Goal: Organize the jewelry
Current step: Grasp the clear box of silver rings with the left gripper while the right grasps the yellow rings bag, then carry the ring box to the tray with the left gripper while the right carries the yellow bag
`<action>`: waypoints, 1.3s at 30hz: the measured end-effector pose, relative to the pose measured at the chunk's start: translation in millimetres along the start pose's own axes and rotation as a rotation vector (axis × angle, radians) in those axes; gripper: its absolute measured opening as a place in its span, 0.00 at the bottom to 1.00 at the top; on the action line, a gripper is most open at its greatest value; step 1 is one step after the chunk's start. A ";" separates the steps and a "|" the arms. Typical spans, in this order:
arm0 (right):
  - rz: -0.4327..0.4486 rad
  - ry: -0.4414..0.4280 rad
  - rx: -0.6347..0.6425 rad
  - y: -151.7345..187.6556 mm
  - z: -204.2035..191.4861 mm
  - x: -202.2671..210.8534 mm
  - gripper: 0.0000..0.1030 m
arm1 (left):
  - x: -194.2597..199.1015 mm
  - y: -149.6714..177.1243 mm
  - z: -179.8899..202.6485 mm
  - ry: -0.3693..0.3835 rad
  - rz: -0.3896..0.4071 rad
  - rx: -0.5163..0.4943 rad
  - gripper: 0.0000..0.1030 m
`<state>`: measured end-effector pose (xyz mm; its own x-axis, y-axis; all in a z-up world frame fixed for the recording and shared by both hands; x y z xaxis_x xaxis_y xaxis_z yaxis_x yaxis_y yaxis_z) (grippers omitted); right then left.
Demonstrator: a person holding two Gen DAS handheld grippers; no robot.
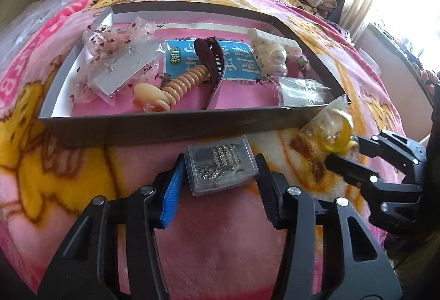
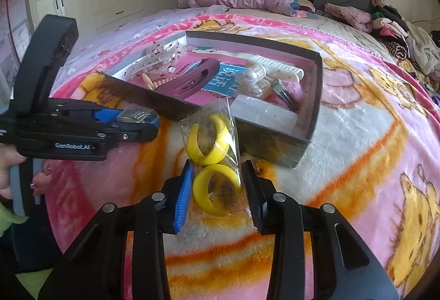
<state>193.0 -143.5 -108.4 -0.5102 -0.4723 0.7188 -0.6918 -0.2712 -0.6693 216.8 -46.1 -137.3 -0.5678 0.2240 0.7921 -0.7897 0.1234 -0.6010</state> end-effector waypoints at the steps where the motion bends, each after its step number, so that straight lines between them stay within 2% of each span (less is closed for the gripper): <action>1: 0.004 -0.003 -0.003 -0.6 -0.2 3.3 0.34 | 1.7 0.4 0.1 0.000 0.003 -0.009 0.40; 12: 0.034 -0.017 -0.022 -10.1 -2.6 23.4 0.34 | 34.3 -6.8 -2.7 0.016 0.071 -0.011 0.40; 19: 0.048 -0.020 -0.025 -18.6 -11.7 23.9 0.34 | 49.7 -15.7 -18.3 -0.019 0.112 0.002 0.40; 39: 0.110 -0.007 -0.054 -62.6 -21.4 6.9 0.34 | 57.5 -23.1 -72.2 -0.083 0.143 0.087 0.40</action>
<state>221.8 -111.8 -57.5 -0.5812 -0.5027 0.6399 -0.6582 -0.1719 -0.7329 219.2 33.7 -85.6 -0.6904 0.1523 0.7072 -0.7143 0.0114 -0.6998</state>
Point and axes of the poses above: each gripper's, at about its wrist camera, not at the fingertips, and x roughly against the way its jaws point, z to its right, y to its underside, the point moved 8 cm from there along -x, roughly the way its jaws point, and after that the axes turned 10 degrees about -x, right-handed, at the moved point
